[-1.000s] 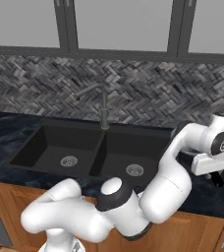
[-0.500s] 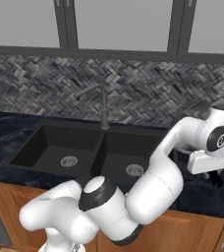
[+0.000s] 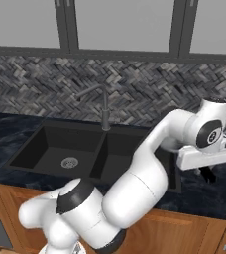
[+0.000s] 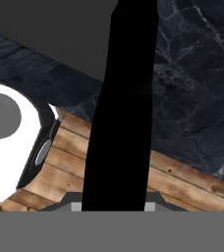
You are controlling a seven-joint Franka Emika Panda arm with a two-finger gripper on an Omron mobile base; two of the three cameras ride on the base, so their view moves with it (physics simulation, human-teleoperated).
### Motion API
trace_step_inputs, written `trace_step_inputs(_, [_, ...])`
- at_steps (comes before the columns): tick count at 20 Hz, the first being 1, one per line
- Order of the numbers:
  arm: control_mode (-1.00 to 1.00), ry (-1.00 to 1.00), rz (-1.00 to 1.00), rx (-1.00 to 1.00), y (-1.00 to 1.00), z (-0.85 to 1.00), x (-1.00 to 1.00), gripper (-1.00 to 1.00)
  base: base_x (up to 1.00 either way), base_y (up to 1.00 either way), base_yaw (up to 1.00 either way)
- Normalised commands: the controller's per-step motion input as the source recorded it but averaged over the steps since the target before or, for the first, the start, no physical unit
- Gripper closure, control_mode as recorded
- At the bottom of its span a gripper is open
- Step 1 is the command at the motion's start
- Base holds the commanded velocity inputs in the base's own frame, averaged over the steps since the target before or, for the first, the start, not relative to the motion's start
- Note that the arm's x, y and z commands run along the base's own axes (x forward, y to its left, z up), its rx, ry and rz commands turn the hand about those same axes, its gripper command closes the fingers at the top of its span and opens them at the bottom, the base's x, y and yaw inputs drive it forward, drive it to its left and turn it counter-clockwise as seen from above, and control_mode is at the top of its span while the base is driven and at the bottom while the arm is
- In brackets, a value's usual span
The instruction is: Pick the pan and sponge and place them into the sink. Then turn on the water.
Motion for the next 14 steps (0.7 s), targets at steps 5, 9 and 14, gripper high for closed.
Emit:
trace_step_inputs(5, [-1.00, -0.07, -0.03, -0.03, 0.47, 0.30, -0.19, 1.00, 0.00, 0.00, 0.00])
trace_step_inputs(9, [-1.00, -0.05, -0.03, -0.03, 0.48, 0.31, -0.17, 1.00, 0.00, 0.00, 0.00])
trace_step_inputs(14, [-1.00, -0.02, -0.03, -0.02, 0.53, 0.29, -0.10, 1.00, 0.00, 0.00, 0.00])
